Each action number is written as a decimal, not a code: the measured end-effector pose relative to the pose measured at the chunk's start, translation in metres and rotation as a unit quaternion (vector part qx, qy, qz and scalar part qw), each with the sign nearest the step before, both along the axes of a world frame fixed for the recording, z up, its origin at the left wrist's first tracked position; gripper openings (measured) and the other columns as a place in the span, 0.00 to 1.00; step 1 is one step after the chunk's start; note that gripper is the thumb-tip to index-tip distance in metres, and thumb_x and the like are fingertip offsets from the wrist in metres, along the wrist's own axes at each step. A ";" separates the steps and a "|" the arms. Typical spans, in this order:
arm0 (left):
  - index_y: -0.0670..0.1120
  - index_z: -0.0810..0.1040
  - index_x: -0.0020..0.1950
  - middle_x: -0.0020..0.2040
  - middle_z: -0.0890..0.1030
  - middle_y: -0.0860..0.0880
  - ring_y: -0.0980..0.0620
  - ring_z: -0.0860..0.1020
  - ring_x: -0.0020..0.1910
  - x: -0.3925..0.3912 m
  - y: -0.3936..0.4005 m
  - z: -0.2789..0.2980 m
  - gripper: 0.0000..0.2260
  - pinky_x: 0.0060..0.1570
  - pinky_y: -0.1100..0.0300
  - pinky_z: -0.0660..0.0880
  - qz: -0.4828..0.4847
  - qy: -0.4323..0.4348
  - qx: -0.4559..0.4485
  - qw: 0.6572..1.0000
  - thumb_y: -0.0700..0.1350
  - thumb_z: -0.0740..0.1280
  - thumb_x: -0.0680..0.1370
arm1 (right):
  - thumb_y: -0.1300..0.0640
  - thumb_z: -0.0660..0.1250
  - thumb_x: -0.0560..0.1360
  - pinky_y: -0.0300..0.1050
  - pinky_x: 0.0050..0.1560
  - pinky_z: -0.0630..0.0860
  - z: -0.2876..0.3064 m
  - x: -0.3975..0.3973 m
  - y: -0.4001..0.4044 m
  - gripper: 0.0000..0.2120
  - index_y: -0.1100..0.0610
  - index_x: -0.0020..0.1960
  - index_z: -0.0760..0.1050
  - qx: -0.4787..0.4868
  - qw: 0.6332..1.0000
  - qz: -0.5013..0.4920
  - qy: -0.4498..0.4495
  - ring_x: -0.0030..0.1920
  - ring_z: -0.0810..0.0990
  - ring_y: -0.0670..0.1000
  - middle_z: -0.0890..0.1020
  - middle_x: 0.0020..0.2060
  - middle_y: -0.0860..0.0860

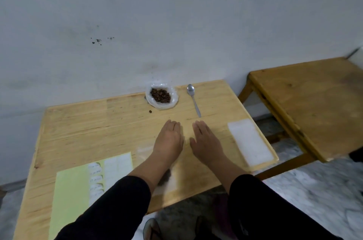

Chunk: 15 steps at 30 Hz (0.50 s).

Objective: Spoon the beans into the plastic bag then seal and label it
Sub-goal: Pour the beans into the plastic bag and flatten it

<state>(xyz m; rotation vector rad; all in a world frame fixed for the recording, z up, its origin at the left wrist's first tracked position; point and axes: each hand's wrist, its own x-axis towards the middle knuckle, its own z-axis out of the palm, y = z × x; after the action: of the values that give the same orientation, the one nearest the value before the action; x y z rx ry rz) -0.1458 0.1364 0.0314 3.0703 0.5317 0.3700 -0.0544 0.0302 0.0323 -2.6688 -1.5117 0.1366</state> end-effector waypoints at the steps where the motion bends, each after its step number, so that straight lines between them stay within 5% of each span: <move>1: 0.38 0.82 0.44 0.39 0.82 0.45 0.47 0.81 0.42 0.009 -0.006 0.004 0.18 0.51 0.56 0.79 -0.005 -0.003 0.013 1.000 0.45 0.78 0.59 | 0.57 0.68 0.67 0.53 0.56 0.76 0.004 0.010 -0.009 0.25 0.70 0.59 0.74 0.019 1.000 -0.019 0.004 0.58 0.78 0.62 0.79 0.56 0.64; 4: 0.38 0.83 0.44 0.39 0.81 0.44 0.46 0.81 0.41 0.040 -0.025 0.001 0.17 0.51 0.56 0.78 -0.028 -0.007 0.017 0.999 0.44 0.78 0.59 | 0.56 0.61 0.77 0.50 0.69 0.65 0.011 0.039 -0.041 0.26 0.67 0.70 0.61 0.049 0.996 -0.073 0.015 0.71 0.64 0.59 0.66 0.69 0.62; 9: 0.42 0.83 0.36 0.37 0.80 0.44 0.44 0.77 0.39 0.084 -0.071 -0.007 0.10 0.48 0.54 0.72 -0.069 0.081 -0.023 0.994 0.47 0.77 0.63 | 0.52 0.54 0.80 0.45 0.72 0.55 0.006 0.082 -0.098 0.27 0.62 0.75 0.53 0.019 0.986 -0.163 0.029 0.75 0.54 0.53 0.58 0.74 0.57; 12: 0.40 0.78 0.56 0.54 0.77 0.42 0.44 0.76 0.53 0.103 -0.092 -0.012 0.14 0.52 0.59 0.66 0.008 0.045 -0.196 0.979 0.44 0.69 0.73 | 0.52 0.53 0.80 0.45 0.73 0.51 -0.006 0.102 -0.126 0.27 0.63 0.75 0.52 0.008 0.983 -0.181 0.037 0.75 0.54 0.53 0.57 0.74 0.58; 15: 0.41 0.66 0.68 0.67 0.67 0.44 0.47 0.68 0.64 0.123 -0.112 -0.029 0.18 0.57 0.60 0.68 0.019 0.055 -0.263 0.963 0.43 0.60 0.79 | 0.53 0.54 0.80 0.46 0.73 0.53 -0.018 0.119 -0.143 0.27 0.64 0.74 0.53 -0.001 0.984 -0.173 0.045 0.74 0.56 0.55 0.59 0.73 0.59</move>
<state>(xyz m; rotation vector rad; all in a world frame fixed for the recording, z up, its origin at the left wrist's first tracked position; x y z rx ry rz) -0.0228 0.0248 0.0026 2.5764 0.5815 0.0428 0.0647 -0.1133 0.0142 -2.8312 -1.0040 0.2317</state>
